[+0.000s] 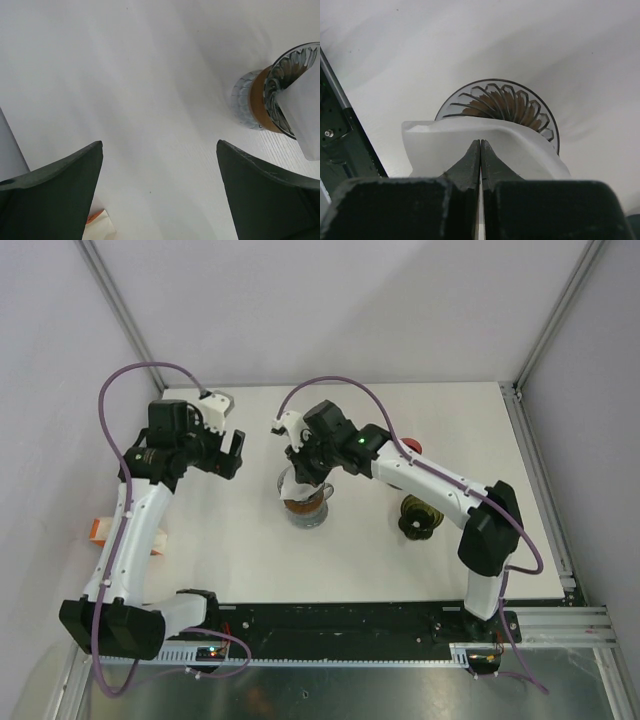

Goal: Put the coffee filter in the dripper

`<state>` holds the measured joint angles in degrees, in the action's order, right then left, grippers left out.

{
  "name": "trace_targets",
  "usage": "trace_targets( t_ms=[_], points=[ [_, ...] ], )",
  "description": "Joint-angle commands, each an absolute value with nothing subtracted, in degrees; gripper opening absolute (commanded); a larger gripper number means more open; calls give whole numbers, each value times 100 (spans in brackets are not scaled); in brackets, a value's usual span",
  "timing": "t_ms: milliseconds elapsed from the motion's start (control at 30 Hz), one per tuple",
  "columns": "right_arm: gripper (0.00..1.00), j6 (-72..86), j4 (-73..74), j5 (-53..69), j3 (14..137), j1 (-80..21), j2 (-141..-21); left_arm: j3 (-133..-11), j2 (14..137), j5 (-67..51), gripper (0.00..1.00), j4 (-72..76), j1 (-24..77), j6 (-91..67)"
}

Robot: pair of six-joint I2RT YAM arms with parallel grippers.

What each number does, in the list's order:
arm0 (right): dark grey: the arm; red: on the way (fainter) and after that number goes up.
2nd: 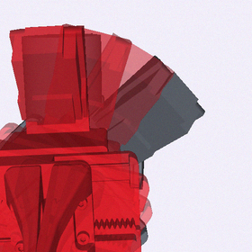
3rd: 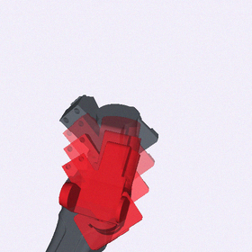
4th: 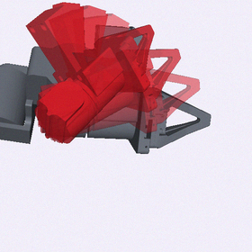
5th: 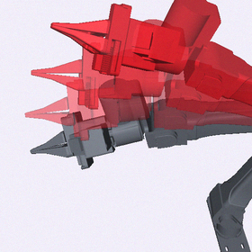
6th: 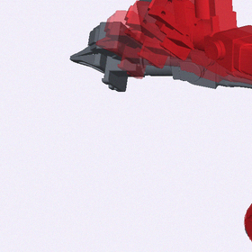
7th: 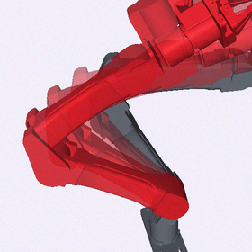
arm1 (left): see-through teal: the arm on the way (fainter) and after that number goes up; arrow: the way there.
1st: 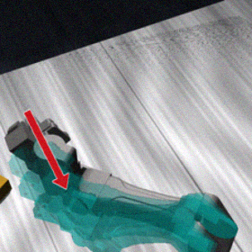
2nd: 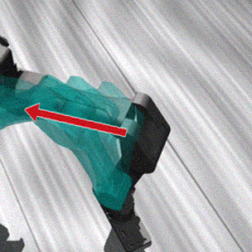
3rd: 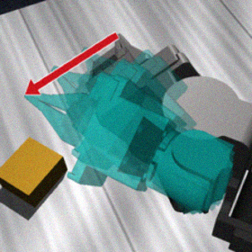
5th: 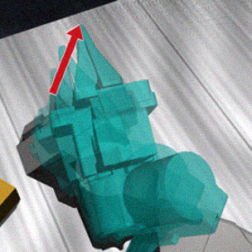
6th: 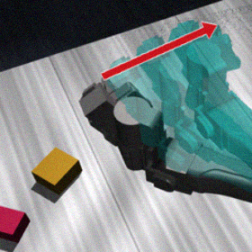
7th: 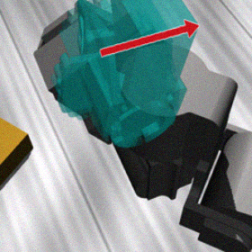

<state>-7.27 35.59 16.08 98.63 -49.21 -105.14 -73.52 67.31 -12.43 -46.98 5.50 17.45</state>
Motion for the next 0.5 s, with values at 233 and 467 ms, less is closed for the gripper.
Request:
trace_targets(
  t_ms=[233, 467],
  points=[
    [0, -577, 4864, 617, 11315, -5224, -11519, -7305, 6436, -1539, 100, -4395, 295, 1657],
    [0, -545, 5379, 109, 11761, -5475, -11961, -7295, 6327, -1562, 100, -4392, 107, 1657]
  ],
)
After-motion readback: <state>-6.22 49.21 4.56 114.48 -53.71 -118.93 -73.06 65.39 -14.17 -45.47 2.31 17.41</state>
